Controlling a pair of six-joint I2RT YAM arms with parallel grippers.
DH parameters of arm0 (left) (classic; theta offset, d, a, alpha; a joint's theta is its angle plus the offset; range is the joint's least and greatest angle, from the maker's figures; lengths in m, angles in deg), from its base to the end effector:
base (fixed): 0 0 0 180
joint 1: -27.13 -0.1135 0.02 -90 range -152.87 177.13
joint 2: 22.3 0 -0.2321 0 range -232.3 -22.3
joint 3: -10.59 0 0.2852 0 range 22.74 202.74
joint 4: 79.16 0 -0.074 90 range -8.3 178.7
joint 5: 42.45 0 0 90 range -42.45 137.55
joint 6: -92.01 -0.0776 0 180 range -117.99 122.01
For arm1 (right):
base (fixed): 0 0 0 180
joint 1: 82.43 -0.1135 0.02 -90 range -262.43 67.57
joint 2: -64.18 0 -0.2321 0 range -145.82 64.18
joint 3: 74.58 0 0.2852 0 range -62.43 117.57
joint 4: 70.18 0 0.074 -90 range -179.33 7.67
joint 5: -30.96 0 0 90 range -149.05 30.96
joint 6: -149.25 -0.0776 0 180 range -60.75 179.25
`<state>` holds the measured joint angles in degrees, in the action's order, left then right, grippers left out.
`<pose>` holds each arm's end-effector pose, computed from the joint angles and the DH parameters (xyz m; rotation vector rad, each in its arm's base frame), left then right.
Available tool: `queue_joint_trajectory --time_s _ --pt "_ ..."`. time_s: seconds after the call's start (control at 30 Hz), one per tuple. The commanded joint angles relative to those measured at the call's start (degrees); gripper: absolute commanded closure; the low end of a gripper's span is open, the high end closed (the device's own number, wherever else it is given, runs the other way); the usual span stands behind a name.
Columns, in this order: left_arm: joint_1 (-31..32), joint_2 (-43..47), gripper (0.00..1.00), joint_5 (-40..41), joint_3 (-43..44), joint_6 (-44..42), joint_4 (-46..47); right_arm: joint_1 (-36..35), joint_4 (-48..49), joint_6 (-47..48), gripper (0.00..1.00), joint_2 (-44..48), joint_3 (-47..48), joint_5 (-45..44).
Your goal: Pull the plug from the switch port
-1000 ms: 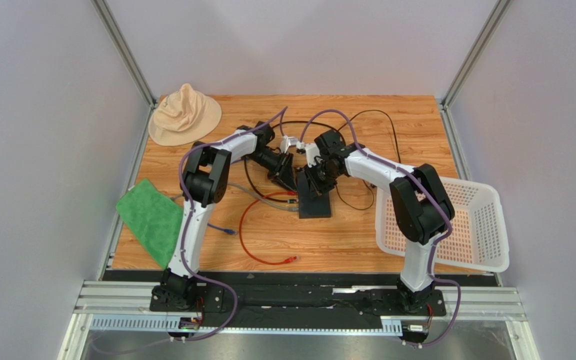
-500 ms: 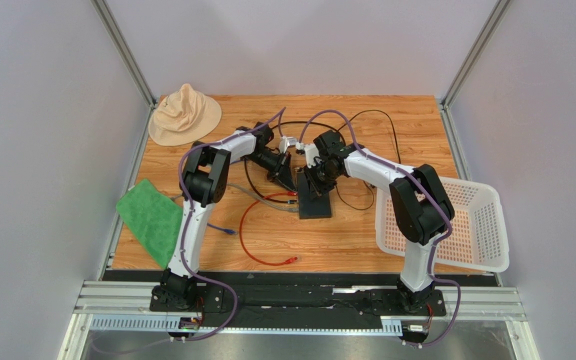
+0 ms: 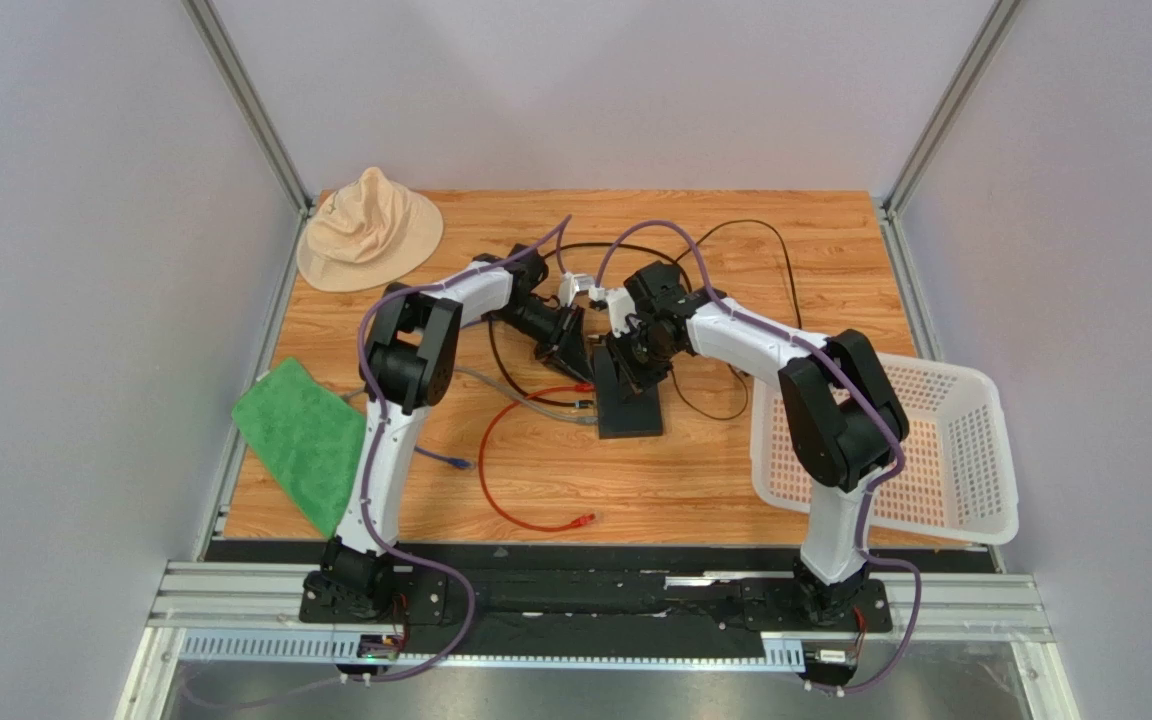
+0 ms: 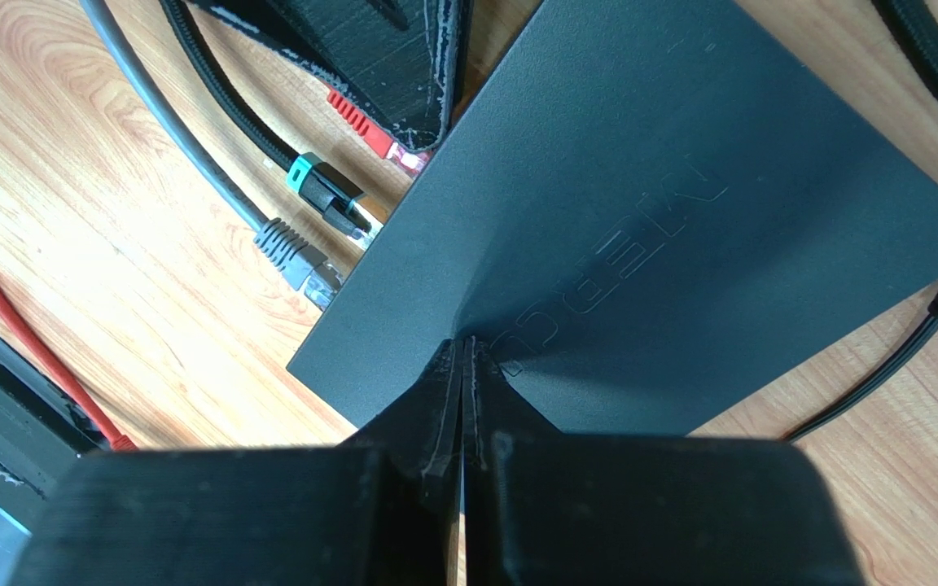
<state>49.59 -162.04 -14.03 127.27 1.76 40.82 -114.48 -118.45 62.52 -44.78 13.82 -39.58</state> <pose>0.4110 -0.2437 0.0417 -0.6073 -2.5455 1.5597 0.3385 0.2425 0.0956 -0.9378 2.6488 0.5969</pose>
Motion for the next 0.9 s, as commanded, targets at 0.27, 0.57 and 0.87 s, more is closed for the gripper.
queue_joint_trajectory --time_s 0.27,0.57,0.87 --pt "2.4 0.2 0.62 -7.6 -2.0 -2.9 -4.5 -1.0 2.8 1.6 0.99 0.2 -2.8 -2.4" --pt "3.4 -0.3 0.76 -5.2 -2.1 -2.0 -4.7 -1.0 3.1 1.3 0.99 0.0 -2.7 -2.1" --pt "3.6 -0.5 0.93 -8.7 -0.7 -2.8 -7.4 -1.0 3.5 1.3 0.99 0.8 -3.6 -2.5"
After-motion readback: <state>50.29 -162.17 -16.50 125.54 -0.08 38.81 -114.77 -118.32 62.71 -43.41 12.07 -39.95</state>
